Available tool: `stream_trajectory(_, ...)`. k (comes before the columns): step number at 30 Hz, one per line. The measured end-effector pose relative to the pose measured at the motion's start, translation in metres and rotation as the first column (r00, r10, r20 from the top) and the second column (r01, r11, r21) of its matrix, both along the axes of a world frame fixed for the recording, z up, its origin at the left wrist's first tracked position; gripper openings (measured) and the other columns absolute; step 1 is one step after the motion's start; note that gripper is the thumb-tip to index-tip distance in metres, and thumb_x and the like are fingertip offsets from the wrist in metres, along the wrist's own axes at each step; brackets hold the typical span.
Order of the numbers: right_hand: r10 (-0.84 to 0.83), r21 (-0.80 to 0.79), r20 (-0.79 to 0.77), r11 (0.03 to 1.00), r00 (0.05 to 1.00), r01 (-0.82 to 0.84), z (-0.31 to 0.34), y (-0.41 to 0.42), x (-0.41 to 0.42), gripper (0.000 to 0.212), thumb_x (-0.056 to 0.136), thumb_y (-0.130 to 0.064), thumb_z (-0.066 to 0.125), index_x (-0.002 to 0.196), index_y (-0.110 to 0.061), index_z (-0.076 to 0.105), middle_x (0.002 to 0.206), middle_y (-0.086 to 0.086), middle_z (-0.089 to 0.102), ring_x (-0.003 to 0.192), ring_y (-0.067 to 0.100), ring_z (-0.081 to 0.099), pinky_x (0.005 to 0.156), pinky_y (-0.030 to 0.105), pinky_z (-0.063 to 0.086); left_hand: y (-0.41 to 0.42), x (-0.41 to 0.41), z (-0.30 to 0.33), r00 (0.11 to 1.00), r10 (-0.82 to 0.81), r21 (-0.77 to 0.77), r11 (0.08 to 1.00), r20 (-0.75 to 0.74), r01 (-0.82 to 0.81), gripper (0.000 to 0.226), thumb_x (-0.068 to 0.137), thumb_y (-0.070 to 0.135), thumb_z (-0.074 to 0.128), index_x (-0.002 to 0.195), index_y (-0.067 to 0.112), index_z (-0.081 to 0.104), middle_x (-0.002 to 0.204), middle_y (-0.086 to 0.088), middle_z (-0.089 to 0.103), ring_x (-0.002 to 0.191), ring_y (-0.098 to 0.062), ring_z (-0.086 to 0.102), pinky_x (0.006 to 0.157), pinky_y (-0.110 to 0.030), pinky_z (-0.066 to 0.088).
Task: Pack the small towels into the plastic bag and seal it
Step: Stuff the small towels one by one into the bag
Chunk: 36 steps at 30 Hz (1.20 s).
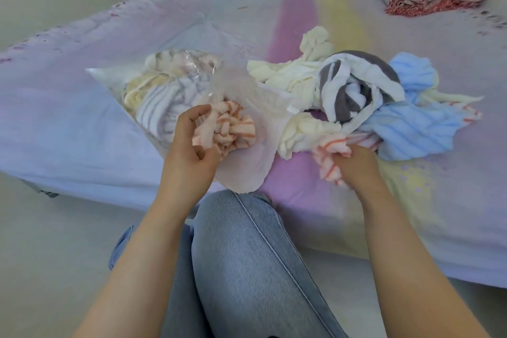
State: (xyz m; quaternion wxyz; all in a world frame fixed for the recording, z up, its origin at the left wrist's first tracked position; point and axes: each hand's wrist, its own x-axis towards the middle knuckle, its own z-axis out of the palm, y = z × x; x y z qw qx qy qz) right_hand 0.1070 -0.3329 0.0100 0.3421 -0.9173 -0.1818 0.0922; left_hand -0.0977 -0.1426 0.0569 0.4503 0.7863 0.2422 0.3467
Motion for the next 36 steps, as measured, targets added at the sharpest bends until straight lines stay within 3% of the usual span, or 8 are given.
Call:
stream_trajectory(11, 0.367, 0.712, -0.174, 0.688, 0.914, -0.141, 0.022, -0.001, -0.076, 0.019, 0.083, -0.001, 0.066, 0.091, -0.017, 0.069, 0.074, -0.011, 0.07, 0.069, -0.002, 0.062, 0.063, 0.011, 0.047, -0.034, 0.024, -0.012, 0.948, -0.188, 0.674, 0.669, -0.257, 0.315, 0.066, 0.082, 0.024, 0.063, 0.144, 0.026, 0.04, 0.156, 0.002, 0.032, 0.134, -0.021, 0.039, 0.111, -0.03, 0.029)
stream_trajectory(15, 0.497, 0.568, -0.112, 0.742, 0.86, -0.355, 0.031, -0.006, -0.072, 0.008, 0.089, -0.028, 0.06, 0.095, -0.027, 0.066, 0.091, -0.009, 0.07, 0.086, 0.002, 0.064, 0.073, 0.011, 0.048, -0.052, 0.052, -0.036, 0.85, -0.378, 0.351, 0.79, -0.367, 0.503, 0.066, 0.082, 0.025, 0.063, 0.144, 0.024, 0.041, 0.152, 0.004, 0.039, 0.133, -0.018, 0.042, 0.11, -0.031, 0.034)
stream_trajectory(18, -0.115, 0.501, 0.191, 0.865, 0.975, 0.003, 0.009, -0.018, -0.043, 0.02, 0.09, -0.041, 0.058, 0.099, -0.024, 0.063, 0.111, 0.0, 0.061, 0.099, 0.011, 0.058, 0.083, 0.018, 0.046, -0.054, 0.067, -0.037, 0.866, -0.304, 0.317, 0.84, -0.398, 0.44, 0.047, 0.082, 0.036, 0.047, 0.124, 0.018, 0.059, 0.123, -0.001, 0.063, 0.109, -0.026, 0.057, 0.088, -0.041, 0.047)
stream_trajectory(22, -0.13, -0.232, 0.338, 0.948, 0.932, 0.217, -0.034, -0.038, -0.015, 0.091, 0.074, -0.043, 0.072, 0.147, -0.014, 0.028, 0.135, 0.023, 0.043, 0.12, 0.041, 0.043, 0.09, 0.049, 0.042, -0.051, 0.066, -0.05, 0.893, -0.131, 0.577, 0.721, -0.431, 0.384, 0.03, 0.075, 0.022, 0.059, 0.105, 0.021, 0.067, 0.116, 0.001, 0.059, 0.096, -0.026, 0.05, 0.072, -0.04, 0.05)
stream_trajectory(26, -0.128, 0.059, 0.219, 0.991, 0.967, 0.118, -0.015, -0.051, -0.012, 0.046, 0.081, -0.036, 0.067, 0.121, -0.015, 0.057, 0.11, 0.004, 0.065, 0.101, 0.025, 0.059, 0.08, 0.036, 0.043, -0.046, 0.055, -0.059, 0.882, -0.04, 0.639, 0.674, -0.47, 0.372, 0.026, 0.075, 0.018, 0.061, 0.099, 0.023, 0.068, 0.11, 0.0, 0.057, 0.095, -0.027, 0.052, 0.065, -0.038, 0.053)
stream_trajectory(31, -0.054, 0.241, 0.499, 0.967, 0.865, -0.078, 0.046, -0.033, -0.06, 0.053, 0.067, -0.059, 0.067, 0.089, -0.011, 0.057, 0.098, 0.011, 0.056, 0.092, 0.033, 0.055, 0.081, 0.047, 0.046, -0.041, 0.042, -0.055, 0.789, -0.157, 0.462, 0.736, -0.594, 0.494, 0.072, 0.08, 0.044, 0.071, 0.143, 0.03, 0.04, 0.142, 0.003, 0.039, 0.124, -0.024, 0.04, 0.097, -0.031, 0.041)
stream_trajectory(33, 0.161, 0.159, 0.496, 0.949, 0.853, -0.271, 0.05, -0.021, -0.079, 0.059, 0.064, -0.061, 0.067, 0.104, -0.018, 0.06, 0.123, 0.001, 0.039, 0.113, 0.026, 0.048, 0.098, 0.046, 0.042, -0.047, 0.033, -0.037, 0.798, -0.463, 0.043, 0.855, -0.386, 0.517, 0.108, 0.071, 0.034, 0.085, 0.153, 0.026, 0.016, 0.153, 0.007, 0.026, 0.138, -0.011, 0.033, 0.104, -0.021, 0.038)
stream_trajectory(36, 0.455, 0.295, 0.271, 0.8, 0.848, -0.523, 0.053, -0.007, -0.1, 0.07, 0.066, -0.055, 0.072, 0.122, -0.066, 0.032, 0.15, -0.016, 0.016, 0.137, 0.003, 0.03, 0.113, 0.031, 0.03, -0.048, 0.013, -0.014, 0.735, -0.672, -0.281, 0.726, -0.093, 0.628, 0.111, 0.071, 0.003, 0.083, 0.153, 0.027, 0.011, 0.152, 0.01, 0.034, 0.136, -0.005, 0.041, 0.092, -0.014, 0.048)
